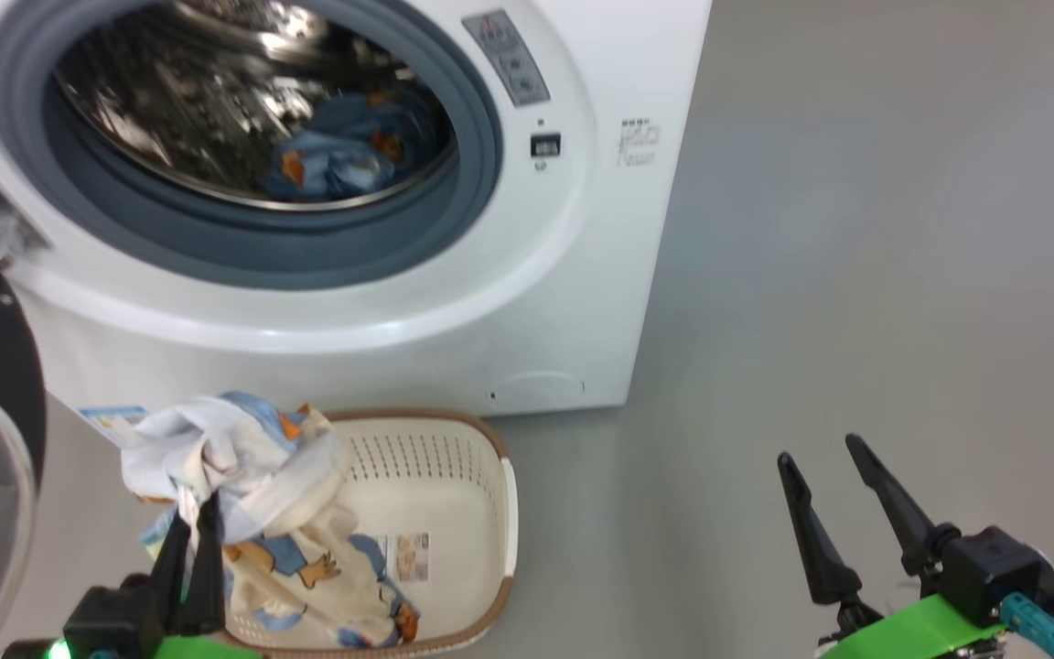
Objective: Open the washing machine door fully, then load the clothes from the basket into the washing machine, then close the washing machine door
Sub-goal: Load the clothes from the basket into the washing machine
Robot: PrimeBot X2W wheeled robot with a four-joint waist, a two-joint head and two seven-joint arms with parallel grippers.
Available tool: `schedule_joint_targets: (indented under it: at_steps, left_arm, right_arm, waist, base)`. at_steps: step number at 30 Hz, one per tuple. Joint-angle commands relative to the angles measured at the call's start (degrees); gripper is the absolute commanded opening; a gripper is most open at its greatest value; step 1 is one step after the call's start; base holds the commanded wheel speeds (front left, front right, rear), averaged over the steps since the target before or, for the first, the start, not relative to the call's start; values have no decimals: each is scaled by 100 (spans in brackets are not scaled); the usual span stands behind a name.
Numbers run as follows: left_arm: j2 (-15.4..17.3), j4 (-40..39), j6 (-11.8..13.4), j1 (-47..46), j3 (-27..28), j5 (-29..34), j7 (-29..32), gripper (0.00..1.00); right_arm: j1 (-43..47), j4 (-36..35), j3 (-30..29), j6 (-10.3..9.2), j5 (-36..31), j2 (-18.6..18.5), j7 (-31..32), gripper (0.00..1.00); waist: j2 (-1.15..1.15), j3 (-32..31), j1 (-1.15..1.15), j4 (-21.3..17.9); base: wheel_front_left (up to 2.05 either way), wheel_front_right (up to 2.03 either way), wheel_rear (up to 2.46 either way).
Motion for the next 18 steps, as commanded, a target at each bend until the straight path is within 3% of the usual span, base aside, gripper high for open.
schedule_joint_targets:
  at_steps: [1,10,18]
  left_arm:
    - [145,-217,27,-15,188,20,12,0]
    - [267,-610,81,492,199,-60,256,0]
    - [321,-850,124,647,192,-98,361,0]
  right_arm:
    - [40,-166,155,9,-56,-5,14,100]
    - [398,-285,180,9,-93,72,155,100]
    - [503,-422,184,9,-111,121,230,100]
  waist:
    - [0,-337,0,42]
    - [0,-841,0,-16]
    - [0,-920,0,-26]
  base:
    - [0,0,0]
    - [0,0,0]
    - [0,0,0]
